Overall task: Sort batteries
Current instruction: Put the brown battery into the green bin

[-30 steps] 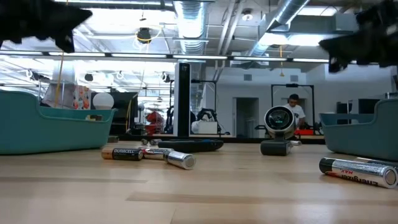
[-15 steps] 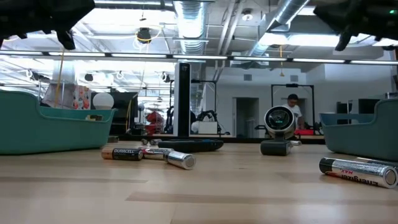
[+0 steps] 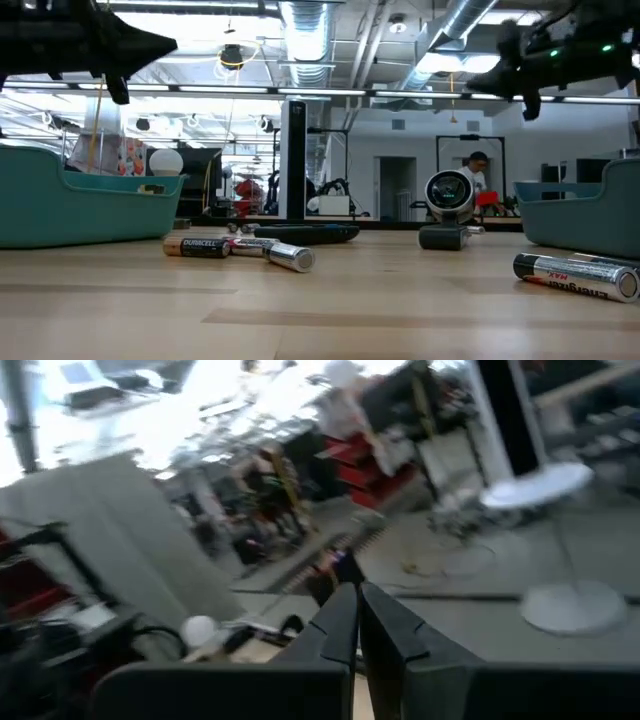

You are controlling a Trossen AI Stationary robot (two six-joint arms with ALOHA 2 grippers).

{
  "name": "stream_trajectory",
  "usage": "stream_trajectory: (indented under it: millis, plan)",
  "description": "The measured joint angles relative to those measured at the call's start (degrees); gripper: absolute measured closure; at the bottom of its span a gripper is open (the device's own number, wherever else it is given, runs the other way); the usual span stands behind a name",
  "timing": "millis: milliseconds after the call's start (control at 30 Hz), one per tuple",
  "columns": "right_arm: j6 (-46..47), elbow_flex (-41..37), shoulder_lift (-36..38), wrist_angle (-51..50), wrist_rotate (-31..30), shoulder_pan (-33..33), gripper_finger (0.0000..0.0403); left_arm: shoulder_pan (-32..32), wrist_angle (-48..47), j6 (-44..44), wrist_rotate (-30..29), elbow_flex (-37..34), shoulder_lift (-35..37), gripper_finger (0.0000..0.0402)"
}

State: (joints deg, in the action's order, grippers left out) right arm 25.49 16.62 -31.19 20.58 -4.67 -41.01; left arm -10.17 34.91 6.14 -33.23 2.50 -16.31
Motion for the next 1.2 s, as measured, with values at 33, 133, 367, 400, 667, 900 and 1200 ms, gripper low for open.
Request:
stream_trajectory:
  millis: [33,133,367,400,667,900,1200]
  plan:
    - [0.3,0.4,-1.6,-0.1,0.0,-0.9,0.0367,0.8,0.0,0.9,0.3,0.0,-0.7,0.0401]
    - [2.8,2.0,-6.1,0.0,0.0,-2.8,0.0367,3.5,0.0,3.3,3.6,0.0,-2.8,0.0401]
    - [4.1,6.6,-16.9,0.1,0.2,-3.9,0.0367,10.3,-5.8,7.3,9.0,4.0,-8.0,0.0401]
    - [4.1,7.2,-18.3,0.0,0.2,-3.9,0.0367,11.1,-6.7,7.4,9.7,4.9,-8.8,0.0401]
    - [4.1,10.6,-27.7,2.6,0.3,-3.9,0.0367,17.1,-7.6,5.6,12.9,10.4,-16.4,0.0401]
    - [-0.1,16.0,-34.1,-2.2,4.6,-4.5,0.0367,23.5,-8.6,7.6,19.0,13.6,-25.3,0.0401]
    - [-8.1,28.4,-44.1,-23.0,5.4,-4.4,0.0367,30.4,-8.6,9.8,24.0,17.5,-38.0,0.0401]
